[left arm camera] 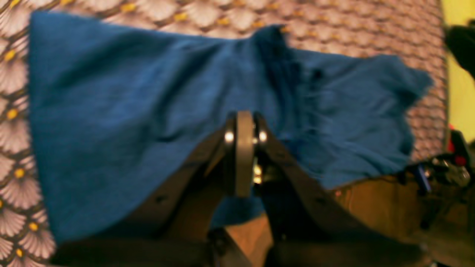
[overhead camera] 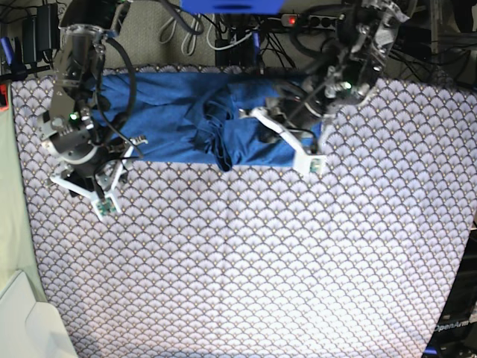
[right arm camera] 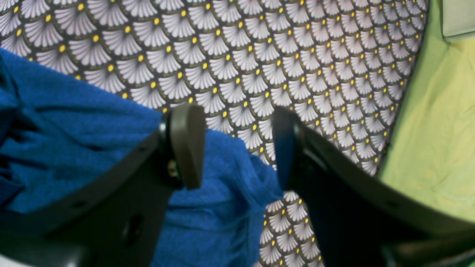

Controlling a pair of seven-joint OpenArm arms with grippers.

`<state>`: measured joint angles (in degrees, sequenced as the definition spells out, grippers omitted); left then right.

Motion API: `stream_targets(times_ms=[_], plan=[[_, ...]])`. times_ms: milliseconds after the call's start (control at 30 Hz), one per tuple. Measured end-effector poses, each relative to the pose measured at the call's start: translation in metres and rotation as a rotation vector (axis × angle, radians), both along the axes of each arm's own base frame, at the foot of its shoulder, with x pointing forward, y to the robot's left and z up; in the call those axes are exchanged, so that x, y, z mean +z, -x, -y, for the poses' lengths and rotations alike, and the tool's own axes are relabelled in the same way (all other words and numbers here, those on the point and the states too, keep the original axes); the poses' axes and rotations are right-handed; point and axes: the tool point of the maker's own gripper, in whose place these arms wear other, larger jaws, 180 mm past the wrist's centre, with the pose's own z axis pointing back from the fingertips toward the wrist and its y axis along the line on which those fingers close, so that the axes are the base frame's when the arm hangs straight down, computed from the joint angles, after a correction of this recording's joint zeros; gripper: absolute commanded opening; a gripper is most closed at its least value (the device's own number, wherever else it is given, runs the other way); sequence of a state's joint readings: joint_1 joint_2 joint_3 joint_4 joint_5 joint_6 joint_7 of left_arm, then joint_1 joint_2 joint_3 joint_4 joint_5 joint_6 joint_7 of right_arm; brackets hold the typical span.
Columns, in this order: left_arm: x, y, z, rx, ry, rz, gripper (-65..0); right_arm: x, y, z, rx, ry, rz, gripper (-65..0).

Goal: Fold the T-shirt properly
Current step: 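Release the folded end and withdraw the left gripper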

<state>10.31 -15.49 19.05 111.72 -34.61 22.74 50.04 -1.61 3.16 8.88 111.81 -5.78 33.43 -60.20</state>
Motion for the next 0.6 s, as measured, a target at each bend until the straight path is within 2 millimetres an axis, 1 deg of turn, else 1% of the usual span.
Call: stream_targets(times_ms=[67,133,233,300,333,367,433,533,600], plan=[[-0.006,-0.001,0.005,0.01,0.012,-0.023,-64.9,0.0,0.0,0.0,0.001,0.0,0.0,-34.8],[-0.017,0.003,0.02,0.009,0.042,-0.068,-64.9,0.0,0.0,0.0,0.0,0.0,-0.001,-34.8],[-0.043,0.024,0.051,-0.057,0.051,-0.177,-64.9,0.0,0.0,0.0,0.0,0.0,0.0,-34.8],[-0.054,0.037,0.071,-0.141,0.033,-0.213,-64.9,0.0,0.0,0.001,-0.001,0.003,-0.002,-34.8],[-0.054,0.038,0.078,-0.184,0.014,-0.198,-64.9,0.0,0.0,0.002,-0.001,0.005,0.0,-34.8],[-0.048,0.039,0.087,-0.229,0.017,-0.178,-64.9,0.001,0.0,0.002,-0.001,0.006,0.001,-34.8],[-0.029,0.037,0.096,-0.279,0.028,-0.108,-64.9,0.001,0.0,0.004,0.0,0.011,-0.001,-34.8],[-0.01,0.035,0.094,-0.29,0.041,-0.058,-64.9,0.001,0.0,0.006,-0.003,0.022,0.0,-34.8],[0.006,0.028,0.091,-0.282,0.064,-0.016,-64.9,0.001,0.0,0.006,-0.001,0.02,-0.001,-34.8]])
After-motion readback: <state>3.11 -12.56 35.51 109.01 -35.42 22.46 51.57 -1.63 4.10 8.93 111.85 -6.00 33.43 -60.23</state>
